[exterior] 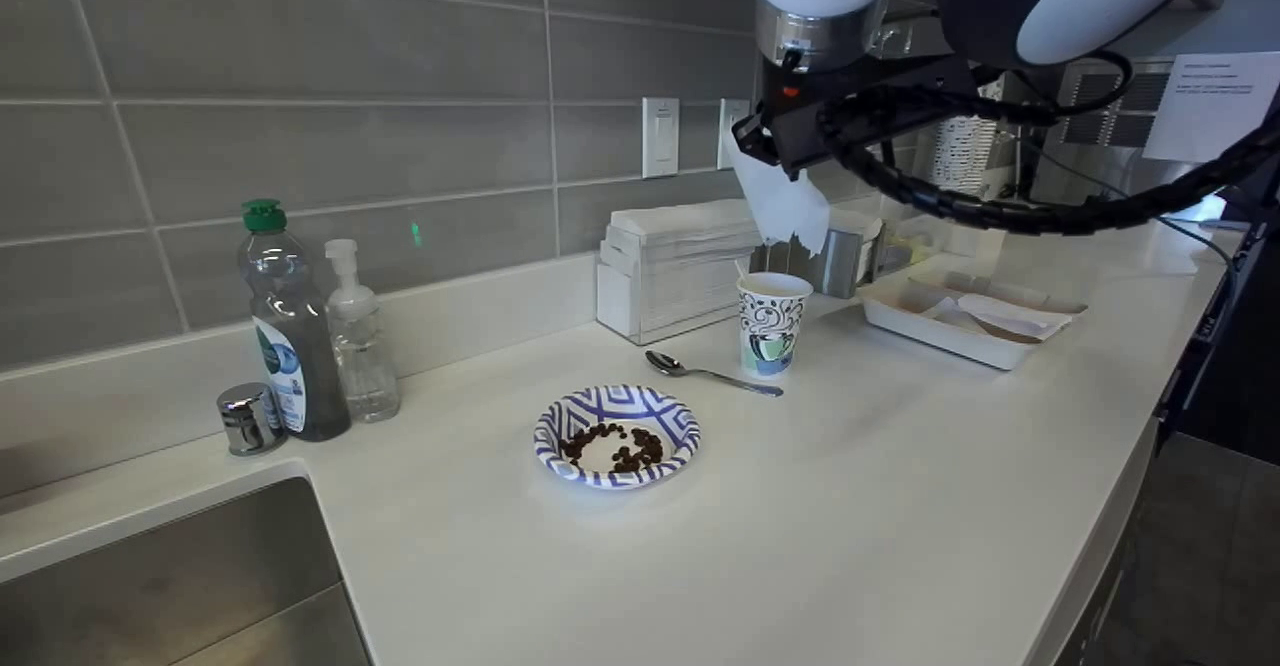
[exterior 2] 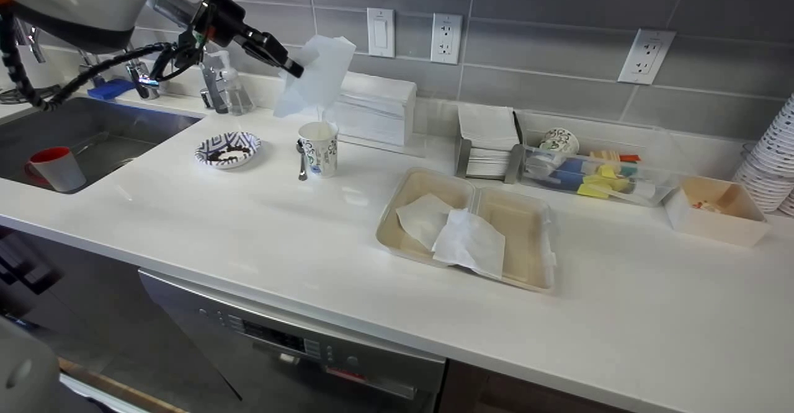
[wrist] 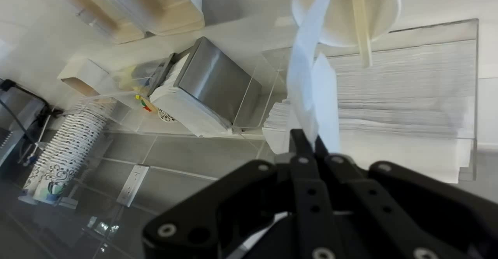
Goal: Fold the napkin on the left in half and put the napkin on the right in the food pack then pour the contents on the folded napkin into the coffee cup.
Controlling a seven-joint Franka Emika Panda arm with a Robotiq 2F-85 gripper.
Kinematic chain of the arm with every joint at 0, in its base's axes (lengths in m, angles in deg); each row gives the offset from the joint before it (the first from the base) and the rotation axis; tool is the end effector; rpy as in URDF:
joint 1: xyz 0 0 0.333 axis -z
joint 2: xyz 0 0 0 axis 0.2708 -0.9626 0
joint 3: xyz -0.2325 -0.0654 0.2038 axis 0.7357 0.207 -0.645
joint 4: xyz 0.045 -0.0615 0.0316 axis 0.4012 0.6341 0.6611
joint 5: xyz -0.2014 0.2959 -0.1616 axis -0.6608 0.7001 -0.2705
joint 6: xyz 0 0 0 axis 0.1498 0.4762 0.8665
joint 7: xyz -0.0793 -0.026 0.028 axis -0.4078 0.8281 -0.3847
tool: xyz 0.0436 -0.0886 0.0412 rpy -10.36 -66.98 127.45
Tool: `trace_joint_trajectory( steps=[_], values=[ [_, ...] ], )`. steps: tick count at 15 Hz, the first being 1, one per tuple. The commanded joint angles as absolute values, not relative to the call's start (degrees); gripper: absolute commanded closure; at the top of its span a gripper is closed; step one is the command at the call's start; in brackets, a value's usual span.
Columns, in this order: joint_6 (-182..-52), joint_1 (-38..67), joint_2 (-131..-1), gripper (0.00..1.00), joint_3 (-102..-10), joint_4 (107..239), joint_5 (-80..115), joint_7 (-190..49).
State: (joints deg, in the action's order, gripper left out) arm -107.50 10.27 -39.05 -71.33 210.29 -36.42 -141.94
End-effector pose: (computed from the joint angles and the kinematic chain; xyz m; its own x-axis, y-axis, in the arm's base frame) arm 0.4912 0.1197 0.4611 0.6887 -0.1985 0.6974 -0.5462 -0.7745 0.3190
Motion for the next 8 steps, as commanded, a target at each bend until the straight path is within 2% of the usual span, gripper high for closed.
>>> trace_joint_trajectory(
  steps=[1, 8],
  values=[
    [-109.08, 9.81, -37.21, 1.0, -71.31, 212.83, -40.78, -147.01],
    [-109.15, 9.12, -36.87, 1.0, -71.29, 214.06, -44.77, -149.98]
  ],
)
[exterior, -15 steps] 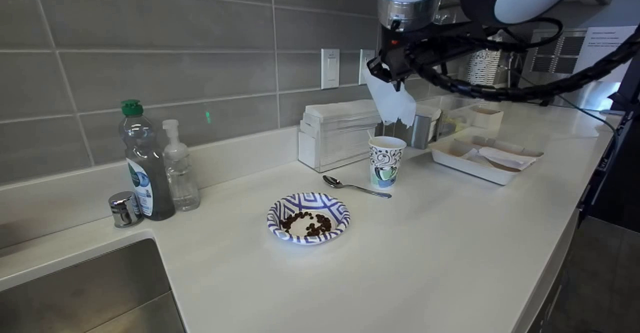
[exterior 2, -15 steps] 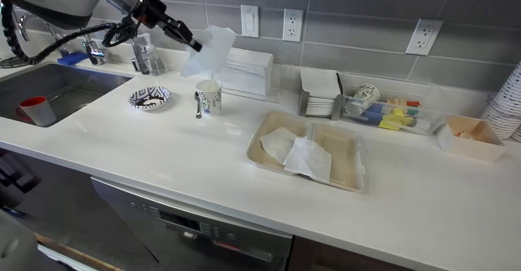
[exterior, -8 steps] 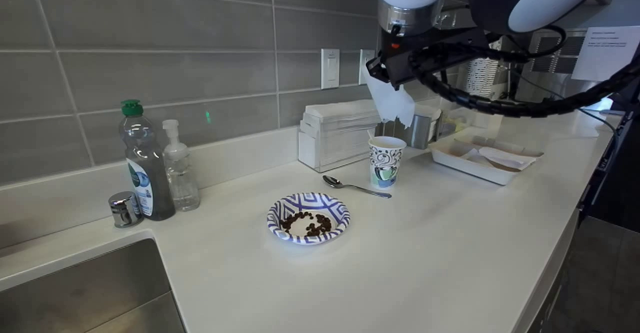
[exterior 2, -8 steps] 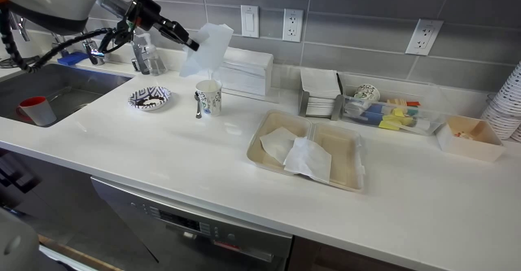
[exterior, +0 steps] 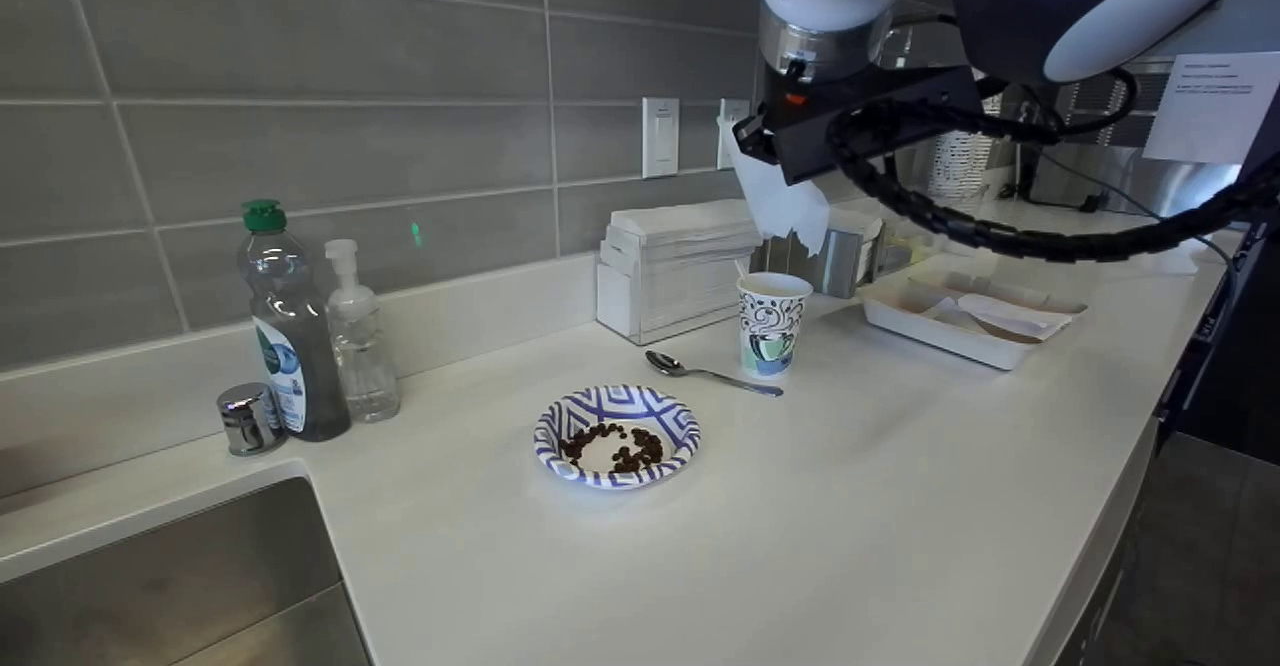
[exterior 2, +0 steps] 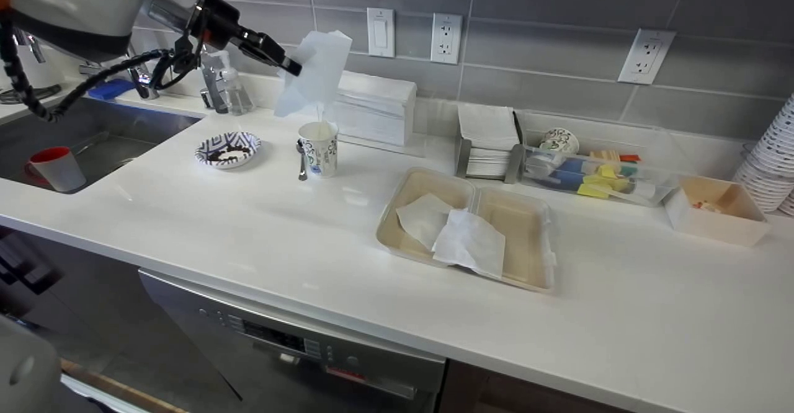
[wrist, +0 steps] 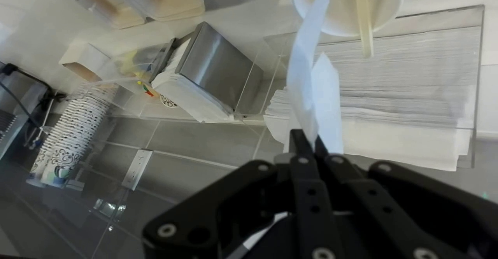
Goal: Fold the napkin on the left in half and put the napkin on the right in the food pack then pour the contents on the folded napkin into the coffee cup.
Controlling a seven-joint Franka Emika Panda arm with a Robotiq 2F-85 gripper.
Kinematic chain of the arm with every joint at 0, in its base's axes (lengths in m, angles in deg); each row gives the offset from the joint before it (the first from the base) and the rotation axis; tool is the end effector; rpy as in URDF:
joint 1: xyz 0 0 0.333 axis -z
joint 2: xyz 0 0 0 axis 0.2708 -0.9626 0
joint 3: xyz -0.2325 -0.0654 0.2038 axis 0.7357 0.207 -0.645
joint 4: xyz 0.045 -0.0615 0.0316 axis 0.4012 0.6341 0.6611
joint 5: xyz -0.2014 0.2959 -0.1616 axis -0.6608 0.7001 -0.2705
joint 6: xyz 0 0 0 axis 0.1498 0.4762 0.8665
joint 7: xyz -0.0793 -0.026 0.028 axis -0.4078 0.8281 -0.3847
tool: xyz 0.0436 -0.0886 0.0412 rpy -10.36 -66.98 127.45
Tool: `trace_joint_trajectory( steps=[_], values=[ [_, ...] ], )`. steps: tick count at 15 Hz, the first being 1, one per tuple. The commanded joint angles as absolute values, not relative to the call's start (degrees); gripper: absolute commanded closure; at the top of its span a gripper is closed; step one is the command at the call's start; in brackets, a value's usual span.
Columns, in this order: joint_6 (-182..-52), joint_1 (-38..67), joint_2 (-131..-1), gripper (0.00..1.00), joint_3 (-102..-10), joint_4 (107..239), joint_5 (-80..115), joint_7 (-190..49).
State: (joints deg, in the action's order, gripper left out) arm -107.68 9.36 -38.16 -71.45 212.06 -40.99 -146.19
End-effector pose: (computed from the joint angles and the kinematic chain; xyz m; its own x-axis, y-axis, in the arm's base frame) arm 0.4830 0.1254 0.4563 0.6542 -0.1640 0.7383 -0.5527 -0.7701 0.3187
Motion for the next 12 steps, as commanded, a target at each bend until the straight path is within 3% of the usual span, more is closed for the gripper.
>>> trace_joint_trajectory(
  steps=[1, 12],
  values=[
    [-109.4, 8.74, -36.7, 1.0, -71.03, 214.43, -43.61, -148.52],
    [-110.67, 7.79, -35.6, 1.0, -70.0, 214.73, -39.85, -144.54]
  ],
)
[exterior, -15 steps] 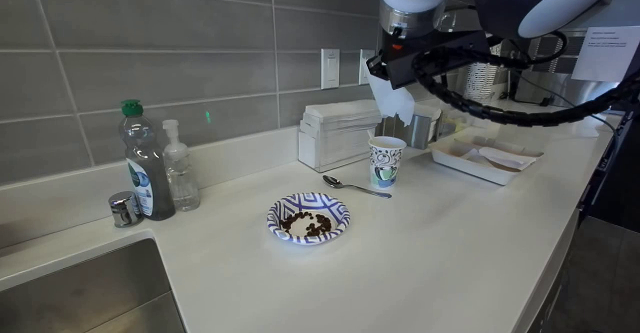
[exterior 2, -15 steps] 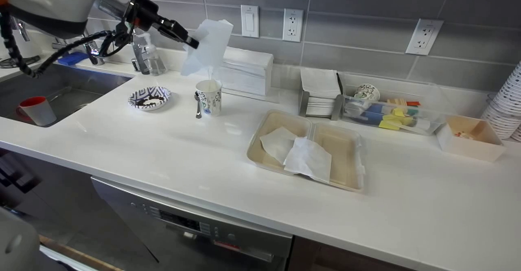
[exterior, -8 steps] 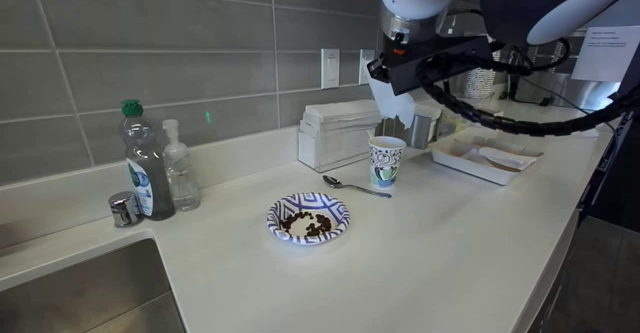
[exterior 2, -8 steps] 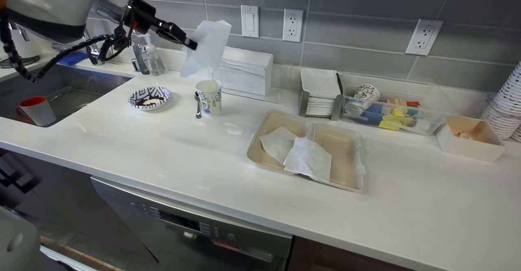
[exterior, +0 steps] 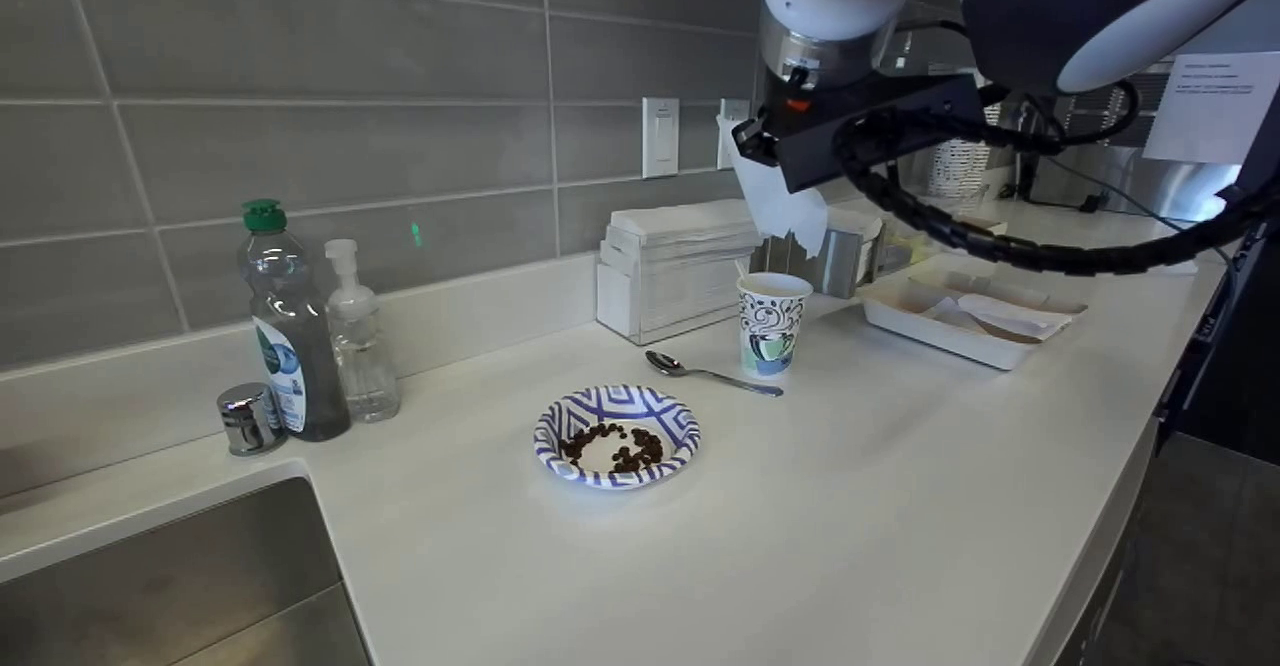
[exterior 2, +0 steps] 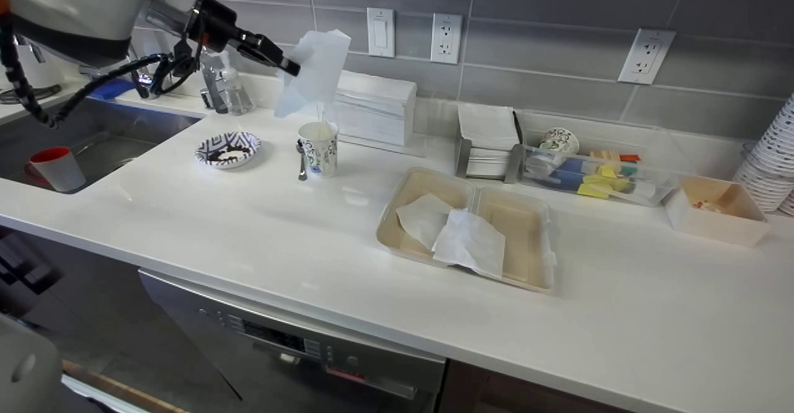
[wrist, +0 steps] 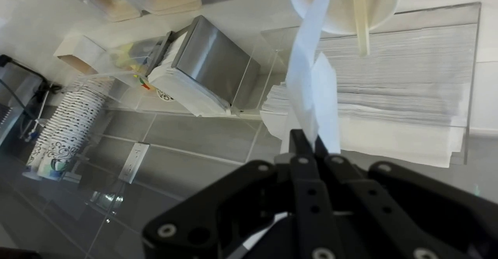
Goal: Fold the napkin on the left in half and put the napkin on the right in the food pack then pour the contents on the folded napkin into the coffee cup.
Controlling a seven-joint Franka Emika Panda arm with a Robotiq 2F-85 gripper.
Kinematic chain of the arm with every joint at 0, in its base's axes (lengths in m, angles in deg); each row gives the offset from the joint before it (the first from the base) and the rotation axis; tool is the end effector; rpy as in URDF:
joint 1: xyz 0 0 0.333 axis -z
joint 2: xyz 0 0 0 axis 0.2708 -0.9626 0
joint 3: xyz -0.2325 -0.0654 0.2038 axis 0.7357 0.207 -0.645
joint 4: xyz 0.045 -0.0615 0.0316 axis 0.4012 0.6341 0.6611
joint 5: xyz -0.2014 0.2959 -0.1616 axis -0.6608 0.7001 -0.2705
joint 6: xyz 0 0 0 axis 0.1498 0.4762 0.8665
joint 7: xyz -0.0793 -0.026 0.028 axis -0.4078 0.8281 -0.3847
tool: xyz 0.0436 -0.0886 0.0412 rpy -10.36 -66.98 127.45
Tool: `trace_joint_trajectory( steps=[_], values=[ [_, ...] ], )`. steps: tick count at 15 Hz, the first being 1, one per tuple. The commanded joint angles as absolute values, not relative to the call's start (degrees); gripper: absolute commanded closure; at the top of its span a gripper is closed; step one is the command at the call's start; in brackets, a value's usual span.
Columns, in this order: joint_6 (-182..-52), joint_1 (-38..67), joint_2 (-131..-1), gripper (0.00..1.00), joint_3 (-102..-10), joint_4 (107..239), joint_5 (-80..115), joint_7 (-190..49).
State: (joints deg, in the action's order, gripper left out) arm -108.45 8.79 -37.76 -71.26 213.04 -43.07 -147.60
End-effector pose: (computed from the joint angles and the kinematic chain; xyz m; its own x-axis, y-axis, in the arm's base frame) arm 0.4791 0.1285 0.4530 0.6438 -0.1408 0.7521 -0.5426 -0.7771 0.3190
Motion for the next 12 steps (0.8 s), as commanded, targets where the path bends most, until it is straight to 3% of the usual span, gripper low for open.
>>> trace_joint_trajectory(
  steps=[1, 7, 12],
  values=[
    [-111.23, 7.44, -34.8, 1.0, -69.64, 214.79, -36.97, -141.47],
    [-103.62, 5.36, -28.27, 1.0, -69.79, 214.25, -16.65, -118.72],
    [-89.37, 6.35, -26.84, 1.0, -71.52, 211.51, -3.49, -103.82]
  ],
)
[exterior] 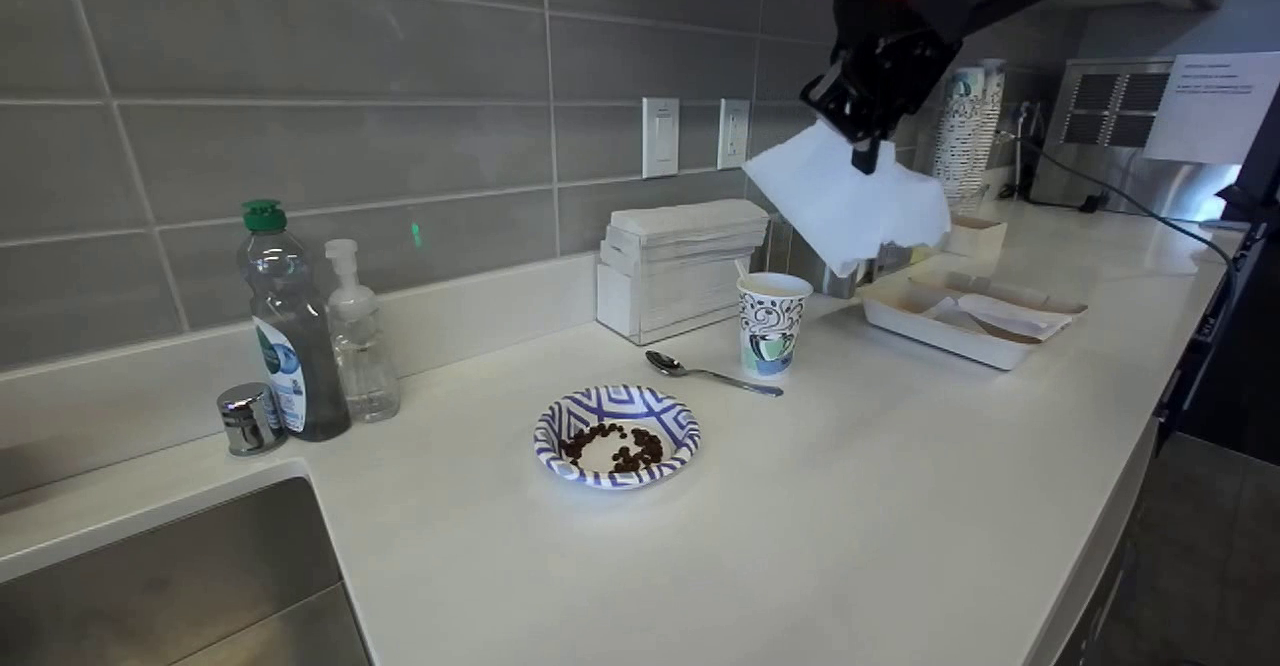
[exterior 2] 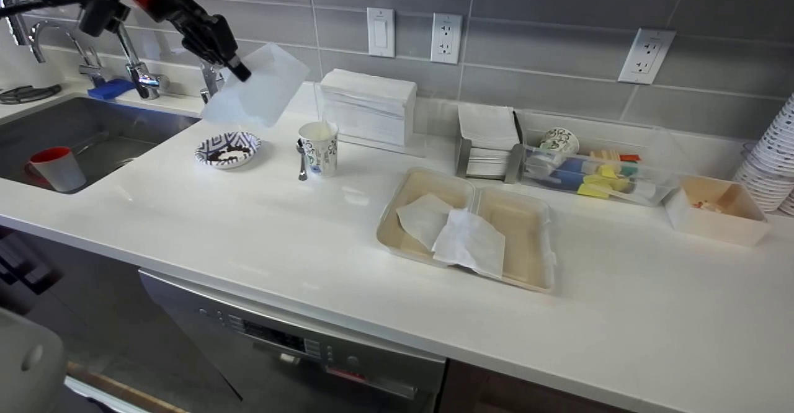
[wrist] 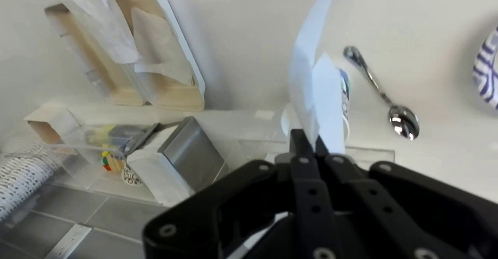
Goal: Fold the napkin on the left in half and put the napkin on the right in the food pack then pour the contents on the folded napkin into the coffee cup.
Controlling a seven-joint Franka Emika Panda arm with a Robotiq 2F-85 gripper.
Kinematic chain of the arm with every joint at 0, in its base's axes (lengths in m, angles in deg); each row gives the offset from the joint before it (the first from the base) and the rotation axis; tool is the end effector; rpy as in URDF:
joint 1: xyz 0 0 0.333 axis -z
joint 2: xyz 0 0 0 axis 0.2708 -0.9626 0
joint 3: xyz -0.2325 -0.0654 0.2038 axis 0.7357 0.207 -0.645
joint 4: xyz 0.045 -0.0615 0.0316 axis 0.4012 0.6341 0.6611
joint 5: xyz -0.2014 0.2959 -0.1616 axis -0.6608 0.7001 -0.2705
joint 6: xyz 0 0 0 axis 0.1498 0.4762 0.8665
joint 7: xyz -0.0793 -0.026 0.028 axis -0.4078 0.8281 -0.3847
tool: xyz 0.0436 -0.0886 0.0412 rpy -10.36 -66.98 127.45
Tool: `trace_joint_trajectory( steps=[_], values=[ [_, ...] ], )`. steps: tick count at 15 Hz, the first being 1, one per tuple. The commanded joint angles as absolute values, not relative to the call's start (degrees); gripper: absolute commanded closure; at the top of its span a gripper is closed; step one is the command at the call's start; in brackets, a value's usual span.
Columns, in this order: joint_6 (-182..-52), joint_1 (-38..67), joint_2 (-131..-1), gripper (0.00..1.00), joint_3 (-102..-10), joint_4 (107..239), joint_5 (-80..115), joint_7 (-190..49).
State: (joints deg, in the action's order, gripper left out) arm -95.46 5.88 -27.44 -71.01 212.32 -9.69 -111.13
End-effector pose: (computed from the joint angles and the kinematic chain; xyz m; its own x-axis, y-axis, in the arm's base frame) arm 0.4234 0.1346 0.5120 0.9143 -0.1452 0.3781 -0.2977 -0.8739 0.3844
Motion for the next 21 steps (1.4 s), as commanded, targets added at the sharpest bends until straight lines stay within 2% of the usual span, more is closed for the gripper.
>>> trace_joint_trajectory(
  steps=[1, 4, 14, 21],
  values=[
    [-86.94, 6.63, -27.3, 1.0, -71.77, 211.17, -2.35, -101.99],
    [-82.66, 6.72, -29.18, 1.0, -71.83, 211.39, 0.99, -96.8],
    [-83.61, 6.69, -41.97, 1.0, -70.15, 212.42, 6.34, -76.93],
    [-87.56, 6.45, -43.73, 1.0, -69.9, 213.85, 4.52, -71.62]
  ],
)
